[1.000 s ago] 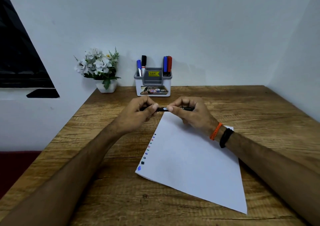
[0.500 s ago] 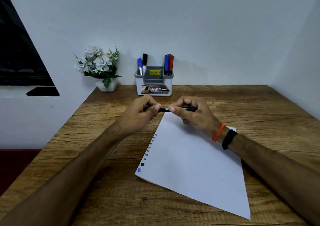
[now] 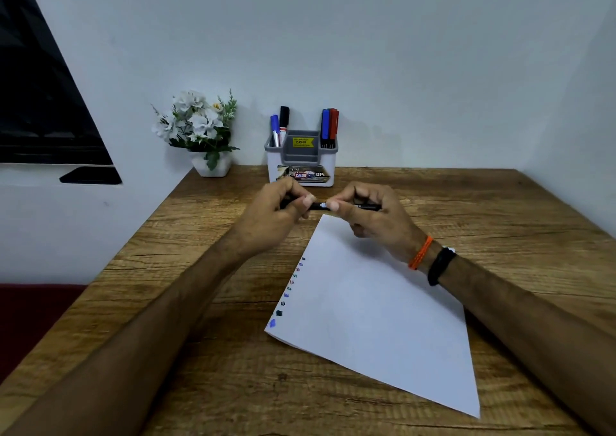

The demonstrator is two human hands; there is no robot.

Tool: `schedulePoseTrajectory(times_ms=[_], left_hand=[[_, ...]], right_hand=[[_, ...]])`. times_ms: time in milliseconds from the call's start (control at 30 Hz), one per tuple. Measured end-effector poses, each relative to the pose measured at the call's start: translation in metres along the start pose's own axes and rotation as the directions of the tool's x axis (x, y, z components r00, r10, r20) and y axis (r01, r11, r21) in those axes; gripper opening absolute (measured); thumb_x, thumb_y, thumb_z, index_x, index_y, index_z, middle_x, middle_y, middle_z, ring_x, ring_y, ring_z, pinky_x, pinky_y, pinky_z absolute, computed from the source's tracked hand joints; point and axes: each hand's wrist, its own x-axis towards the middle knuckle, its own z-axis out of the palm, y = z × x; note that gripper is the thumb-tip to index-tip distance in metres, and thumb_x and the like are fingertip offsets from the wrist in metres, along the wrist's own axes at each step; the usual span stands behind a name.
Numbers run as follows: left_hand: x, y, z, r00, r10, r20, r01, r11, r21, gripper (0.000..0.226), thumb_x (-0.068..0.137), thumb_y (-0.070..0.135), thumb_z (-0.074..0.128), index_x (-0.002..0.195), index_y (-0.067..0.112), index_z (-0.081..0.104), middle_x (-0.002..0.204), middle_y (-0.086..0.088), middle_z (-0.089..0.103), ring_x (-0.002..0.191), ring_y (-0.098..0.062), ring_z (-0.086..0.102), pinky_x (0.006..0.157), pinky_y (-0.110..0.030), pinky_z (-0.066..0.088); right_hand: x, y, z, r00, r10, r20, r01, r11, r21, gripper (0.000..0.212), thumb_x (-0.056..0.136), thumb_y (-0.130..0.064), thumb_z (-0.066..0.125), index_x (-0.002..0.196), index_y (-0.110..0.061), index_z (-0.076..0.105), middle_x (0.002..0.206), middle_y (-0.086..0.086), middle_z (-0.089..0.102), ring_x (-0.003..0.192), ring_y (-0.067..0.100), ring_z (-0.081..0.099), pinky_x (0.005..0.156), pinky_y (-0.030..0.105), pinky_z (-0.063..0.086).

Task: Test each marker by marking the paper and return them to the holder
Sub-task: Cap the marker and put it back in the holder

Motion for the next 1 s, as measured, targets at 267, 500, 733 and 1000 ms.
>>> schedulePoseTrajectory(times_ms=[267,500,733,1000], left_hand=[[0.001,0.010,-0.013,0.985,-0.103,-0.138,0.059,0.955,-0.289,0.029,0.084,-0.002,0.064,0.110,0.000,0.050,0.084,-0.008,0.066,0.064,-0.011,0.068,0.064,-0.026,0.060],[-0.001,0.018,-0.001,0.956,-0.161,-0.244,0.035,0.892,-0.451,0.045,0.072,-0.007,0.074,0.108,0.010,0.052,0.085,-0.006,0.072,0.074,-0.013,0.072,0.066,-0.026,0.058],[-0.001,0.021,0.008,0.949,-0.089,-0.302,-0.022,0.938,-0.346,0.048,0.073,0.002,0.078,0.112,0.010,0.053,0.083,-0.003,0.073,0.079,-0.015,0.072,0.072,-0.033,0.059],[0.003,0.014,0.009,0.967,-0.076,-0.243,0.002,0.958,-0.288,0.045,0.072,0.012,0.080,0.109,0.015,0.054,0.088,-0.004,0.073,0.081,-0.015,0.072,0.069,-0.026,0.057]], right_hand=[[0.004,-0.006,0.002,0.999,-0.021,-0.033,0.019,0.996,-0.083,0.008,0.092,-0.008,0.065,0.095,-0.011,0.072,0.074,-0.005,0.067,0.064,0.009,0.058,0.050,0.023,0.045],[0.005,-0.014,0.005,0.994,-0.107,-0.038,0.090,0.945,-0.316,0.047,0.080,-0.010,0.079,0.122,-0.023,0.061,0.081,-0.004,0.076,0.075,0.011,0.071,0.072,0.025,0.054],[0.009,-0.034,0.010,0.956,-0.272,0.108,0.288,0.810,-0.511,0.094,0.081,-0.009,0.076,0.154,-0.032,0.021,0.072,-0.009,0.068,0.068,0.008,0.068,0.068,0.023,0.059],[0.010,-0.029,0.006,0.954,-0.278,0.112,0.294,0.791,-0.537,0.094,0.078,-0.009,0.079,0.151,-0.035,0.025,0.072,-0.002,0.071,0.064,0.010,0.068,0.065,0.029,0.060]])
